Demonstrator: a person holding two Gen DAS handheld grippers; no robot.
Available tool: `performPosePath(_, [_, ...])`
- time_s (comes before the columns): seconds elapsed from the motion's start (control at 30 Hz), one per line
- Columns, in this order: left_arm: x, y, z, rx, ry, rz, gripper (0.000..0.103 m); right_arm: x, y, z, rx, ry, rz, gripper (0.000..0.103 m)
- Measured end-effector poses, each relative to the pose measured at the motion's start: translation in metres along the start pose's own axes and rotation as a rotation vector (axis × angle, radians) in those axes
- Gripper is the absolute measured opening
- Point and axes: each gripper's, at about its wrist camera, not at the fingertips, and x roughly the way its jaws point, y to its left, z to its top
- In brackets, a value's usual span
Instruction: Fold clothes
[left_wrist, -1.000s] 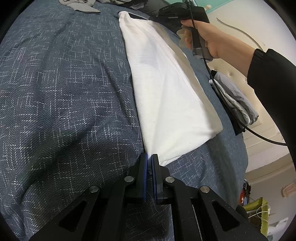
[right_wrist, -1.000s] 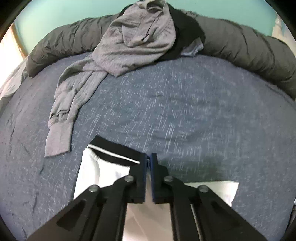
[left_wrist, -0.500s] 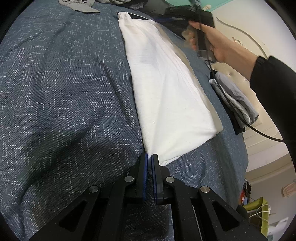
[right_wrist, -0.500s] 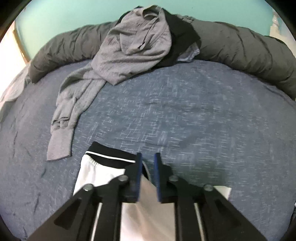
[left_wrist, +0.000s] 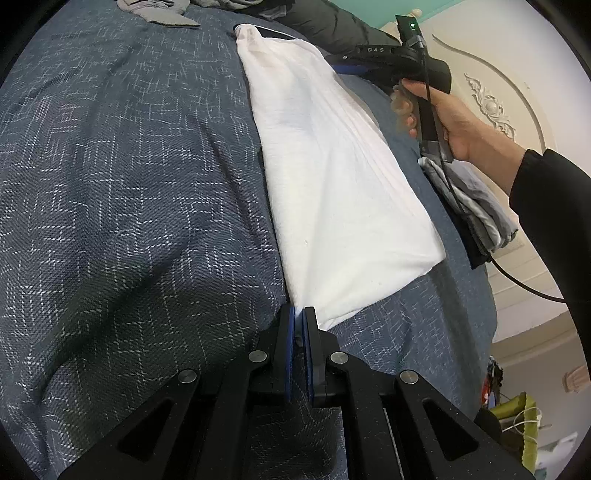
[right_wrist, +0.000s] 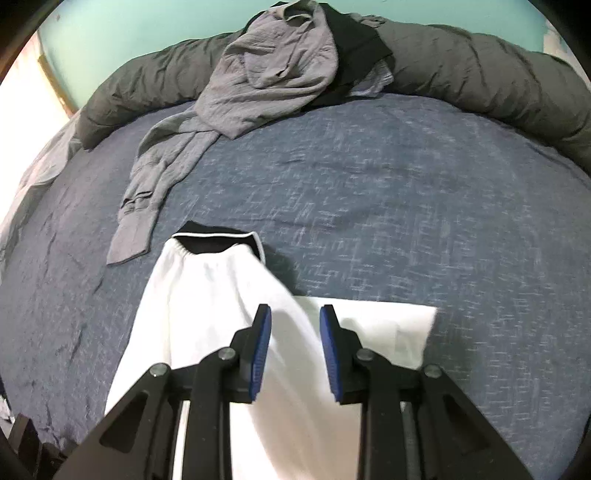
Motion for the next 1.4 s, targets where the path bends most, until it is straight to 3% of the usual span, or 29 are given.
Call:
performPosePath(0.03, [0.000,0.000,0.000,0.000,0.000,-0.001,0.005,0.003,0.001,-0.001,-0.008,0.011,-0.001,0.013])
performPosePath(0.13, [0.001,0.000,0.001,-0.001,0.001,-0.002,0.005,0.004,0.000,-0.001,-0.012,0.001,-0.020,0.002])
performPosePath(0.33, [0.001,0.000,0.001,0.000,0.002,-0.003,0.005,-0.006,-0.012,0.005,0.032,-0.071,-0.103,0.001])
performPosePath(0.67, [0.000,-0.001,0.000,0.001,0.003,-0.002,0.005,0.012,-0.025,0.008,0.063,-0.050,-0.244,0.000])
performPosePath(0.87, [-0.001,0.001,-0.001,-0.003,0.007,-0.010,0.005,0.009,-0.029,0.006,0.065,-0.094,-0.192,0.000])
performPosePath(1.03, [-0.002,0.005,0.000,-0.015,0.010,-0.010,0.005,-0.016,-0.048,-0.007,0.150,-0.152,-0.158,0.000])
performPosePath(1.23, [-0.009,0.005,0.001,-0.043,0.000,-0.004,0.005,-0.064,-0.046,-0.040,0.180,-0.178,-0.022,0.001])
performPosePath(1.4, [-0.020,0.003,0.002,-0.065,-0.017,0.007,0.005,-0.107,-0.034,-0.101,0.224,-0.178,0.080,0.001])
